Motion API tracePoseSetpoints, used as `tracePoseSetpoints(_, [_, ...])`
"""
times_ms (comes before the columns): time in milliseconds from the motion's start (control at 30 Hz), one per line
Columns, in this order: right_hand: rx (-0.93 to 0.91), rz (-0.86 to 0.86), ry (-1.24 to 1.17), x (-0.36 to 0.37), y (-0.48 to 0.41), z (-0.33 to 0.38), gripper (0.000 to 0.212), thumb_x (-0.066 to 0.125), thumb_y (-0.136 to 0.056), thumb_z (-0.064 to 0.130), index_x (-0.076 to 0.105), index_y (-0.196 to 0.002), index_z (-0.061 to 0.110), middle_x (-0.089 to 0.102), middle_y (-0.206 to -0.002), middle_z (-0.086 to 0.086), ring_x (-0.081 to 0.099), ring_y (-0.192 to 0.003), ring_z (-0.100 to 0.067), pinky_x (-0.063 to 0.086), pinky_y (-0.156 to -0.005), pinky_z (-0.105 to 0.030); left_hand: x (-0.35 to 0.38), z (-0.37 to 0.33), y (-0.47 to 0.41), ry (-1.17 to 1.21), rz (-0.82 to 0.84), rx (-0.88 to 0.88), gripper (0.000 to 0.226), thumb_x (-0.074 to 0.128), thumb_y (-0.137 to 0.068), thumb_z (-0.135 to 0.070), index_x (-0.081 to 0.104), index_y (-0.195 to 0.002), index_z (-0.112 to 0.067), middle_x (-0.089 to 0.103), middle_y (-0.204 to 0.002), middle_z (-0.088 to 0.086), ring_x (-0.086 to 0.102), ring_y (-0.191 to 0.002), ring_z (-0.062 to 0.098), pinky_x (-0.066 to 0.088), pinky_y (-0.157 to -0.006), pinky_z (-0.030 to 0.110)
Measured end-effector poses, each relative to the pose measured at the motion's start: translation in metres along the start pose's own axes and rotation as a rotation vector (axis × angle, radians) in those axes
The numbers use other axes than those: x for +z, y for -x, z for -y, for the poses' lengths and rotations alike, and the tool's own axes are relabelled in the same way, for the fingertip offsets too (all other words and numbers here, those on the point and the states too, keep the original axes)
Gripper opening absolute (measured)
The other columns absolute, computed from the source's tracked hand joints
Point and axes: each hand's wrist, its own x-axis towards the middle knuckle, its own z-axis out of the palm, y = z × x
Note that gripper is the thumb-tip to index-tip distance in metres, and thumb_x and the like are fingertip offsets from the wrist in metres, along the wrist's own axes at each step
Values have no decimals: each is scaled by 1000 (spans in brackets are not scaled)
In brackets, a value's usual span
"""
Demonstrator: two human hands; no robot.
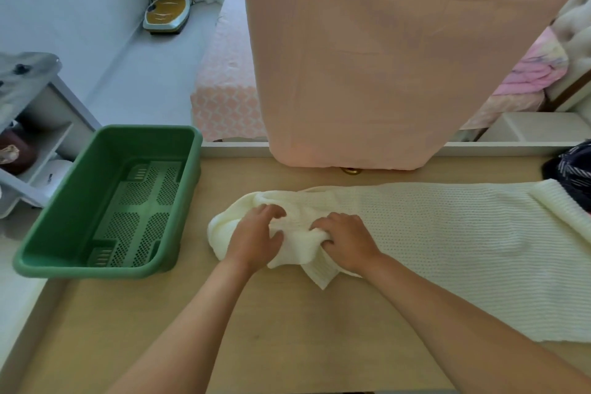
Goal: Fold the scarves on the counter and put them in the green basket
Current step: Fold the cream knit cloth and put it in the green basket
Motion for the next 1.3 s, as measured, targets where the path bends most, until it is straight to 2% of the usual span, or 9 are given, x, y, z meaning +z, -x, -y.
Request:
tracePoseSetpoints(167, [360, -126, -190, -23, 3, -22, 21, 53, -85, 19, 61, -104, 21, 62, -96, 6, 59, -86, -17, 49, -76, -35, 5, 24, 16, -237, 59, 21, 82, 65, -69, -74, 43, -138, -35, 44, -142, -12, 40, -131, 12, 33, -108, 37])
tracePoseSetpoints(300, [521, 189, 317, -26, 0, -39, 38, 48, -90, 21, 59, -125, 28, 56, -121, -2, 48, -115, -25, 37, -103, -41, 18, 34, 12, -174, 142, -333, 93, 65, -78, -60, 12, -153, -42, -3, -163, 0, 6, -149, 28, 20, -115, 52])
tracePoseSetpoints(500, [393, 558, 527, -20, -2, -32, 45, 41, -92, 27, 58, -131, 16, 41, -146, -12, 22, -143, -35, -1, -118, -61, 19, 33, -15, 288, 173, -632, 74, 68, -87, -25, 31, -151, -20, 48, -145, 7, 50, -128, 28, 46, -98, 40])
tracePoseSetpoints(667, [296, 328, 283, -44, -15, 4, 18, 44, -88, 18, 61, -82, 17, 67, -104, -1, 57, -82, -19, 45, -91, -39, -9, 2, -36, 369, -105, -464, 35, 55, -85, -14, 63, -116, -28, 64, -108, -4, 58, -91, 12, 49, -73, 32])
tracePoseSetpoints(833, [113, -80, -53, -56, -40, 24, 77, 54, -88, 5, 23, -152, 35, 16, -161, 4, 60, -99, -19, 54, -74, -38, -46, -30, -50, 224, -315, 45, 24, 71, -75, -6, 69, -94, -22, 56, -92, -5, 54, -77, 2, 40, -67, 15])
tracePoseSetpoints(900, [3, -12, -136, -57, -51, 30, 96, 66, -86, 17, 6, -153, 49, 11, -164, 9, 57, -100, -13, 55, -78, -38, -53, -40, -51, 213, -207, 147, 28, 76, -72, -8, 70, -96, -23, 54, -94, -9, 55, -82, -1, 38, -70, 7])
tracePoseSetpoints(1033, [-86, -20, -314, -59, -58, 33, 36, 64, -81, 31, 62, -116, 39, 65, -106, 14, 61, -91, -9, 55, -74, -40, -60, -59, -49, 127, -1, 127, 49, 83, -71, -23, 61, -114, -32, 49, -101, -18, 54, -86, 1, 42, -75, 15])
tracePoseSetpoints(1167, [12, -270, -193, -76, -27, 1, 24, 63, -80, 9, 56, -97, 23, 50, -97, 9, 51, -82, -14, 35, -65, -26, -55, -66, -47, 58, 251, -63, 72, 83, -71, -26, 48, -134, -31, 52, -122, -8, 53, -107, 14, 44, -88, 28])
tracePoseSetpoints(1300, [153, -27, 266, -64, 19, -66, 15, 58, -84, 24, 52, -98, 26, 52, -102, 4, 51, -98, -22, 32, -77, -31, -11, -71, -34, -116, 684, -160, 65, 79, -79, -29, 52, -138, -30, 55, -131, -5, 54, -120, 16, 42, -99, 29])
